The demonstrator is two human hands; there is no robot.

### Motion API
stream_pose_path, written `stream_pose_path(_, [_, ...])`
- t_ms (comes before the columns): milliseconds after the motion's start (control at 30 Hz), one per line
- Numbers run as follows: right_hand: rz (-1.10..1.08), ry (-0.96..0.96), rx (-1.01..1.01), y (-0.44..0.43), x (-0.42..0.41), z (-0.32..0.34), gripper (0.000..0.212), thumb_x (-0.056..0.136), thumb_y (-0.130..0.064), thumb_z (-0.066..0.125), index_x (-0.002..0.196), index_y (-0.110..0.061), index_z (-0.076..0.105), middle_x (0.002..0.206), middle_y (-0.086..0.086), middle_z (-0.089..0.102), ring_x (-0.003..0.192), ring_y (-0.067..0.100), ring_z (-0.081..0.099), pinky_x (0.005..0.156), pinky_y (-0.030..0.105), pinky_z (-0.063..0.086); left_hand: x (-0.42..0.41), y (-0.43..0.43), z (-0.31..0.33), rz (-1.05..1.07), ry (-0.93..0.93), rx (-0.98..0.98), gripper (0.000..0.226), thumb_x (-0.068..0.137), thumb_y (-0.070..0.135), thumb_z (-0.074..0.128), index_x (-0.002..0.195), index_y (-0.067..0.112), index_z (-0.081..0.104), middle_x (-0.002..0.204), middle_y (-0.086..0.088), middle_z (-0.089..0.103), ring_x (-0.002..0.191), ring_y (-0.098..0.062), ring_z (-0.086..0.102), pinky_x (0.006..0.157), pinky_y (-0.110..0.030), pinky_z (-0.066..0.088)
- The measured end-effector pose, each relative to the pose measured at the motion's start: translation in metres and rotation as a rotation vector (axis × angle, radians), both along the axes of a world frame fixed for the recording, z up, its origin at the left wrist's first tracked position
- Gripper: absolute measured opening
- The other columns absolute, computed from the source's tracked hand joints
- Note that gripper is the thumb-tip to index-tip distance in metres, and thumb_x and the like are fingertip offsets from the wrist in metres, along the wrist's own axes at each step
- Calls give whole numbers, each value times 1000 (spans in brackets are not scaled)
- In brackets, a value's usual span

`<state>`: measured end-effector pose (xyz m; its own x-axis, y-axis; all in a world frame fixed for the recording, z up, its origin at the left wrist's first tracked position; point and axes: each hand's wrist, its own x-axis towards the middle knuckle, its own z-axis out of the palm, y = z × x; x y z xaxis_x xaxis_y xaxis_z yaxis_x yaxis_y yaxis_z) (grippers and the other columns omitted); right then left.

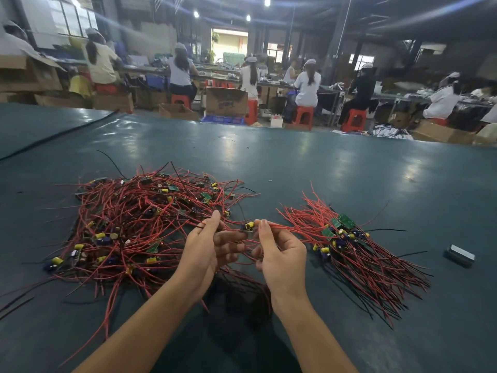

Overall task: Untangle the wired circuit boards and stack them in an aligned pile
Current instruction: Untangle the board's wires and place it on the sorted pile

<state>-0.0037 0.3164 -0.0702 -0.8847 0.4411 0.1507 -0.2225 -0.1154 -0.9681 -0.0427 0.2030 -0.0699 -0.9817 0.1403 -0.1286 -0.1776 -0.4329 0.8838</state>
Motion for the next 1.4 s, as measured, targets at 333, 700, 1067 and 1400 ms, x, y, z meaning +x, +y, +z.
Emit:
stream_pose_path(333, [137, 35, 30, -4, 2, 2, 28, 96, -19, 62, 75, -28, 80, 80, 0, 77, 74, 11, 73, 63, 19, 56, 7, 3, 7, -158, 95, -142, 33, 72, 43, 70, 77, 11, 79, 71, -10, 73, 55, -16, 69, 51, -21, 53])
stream_pose_path(700, [1, -95, 97, -2, -1, -3, 32, 95, -23, 64, 65, -28, 76, 65, -1, 73, 62, 7, 67, 57, 20, 53, 7, 9, 6, -73, 120, -232, 26, 88, 22, 68, 67, 7, 64, 56, -3, 66, 47, -11, 62, 46, -18, 48])
stream_pose_path(1067, [0, -125, 2, -1, -1, -3, 28, 95, -21, 60, 71, -19, 75, 68, 3, 69, 67, 14, 63, 69, 38, 56, 4, 8, 4, -67, 138, -288, 36, 87, 28, 69, 52, 17, 68, 55, -3, 65, 46, -12, 62, 46, -21, 49])
stream_pose_path(1400, [-189, -105, -168, 13, -9, 1, 21, 92, -21, 68, 72, -18, 70, 53, -12, 57, 42, 5, 40, 39, 18, 33, 1, 4, 9, -57, 152, -230, 31, 90, 19, 66, 62, 10, 58, 51, -4, 59, 42, -14, 58, 42, -20, 47])
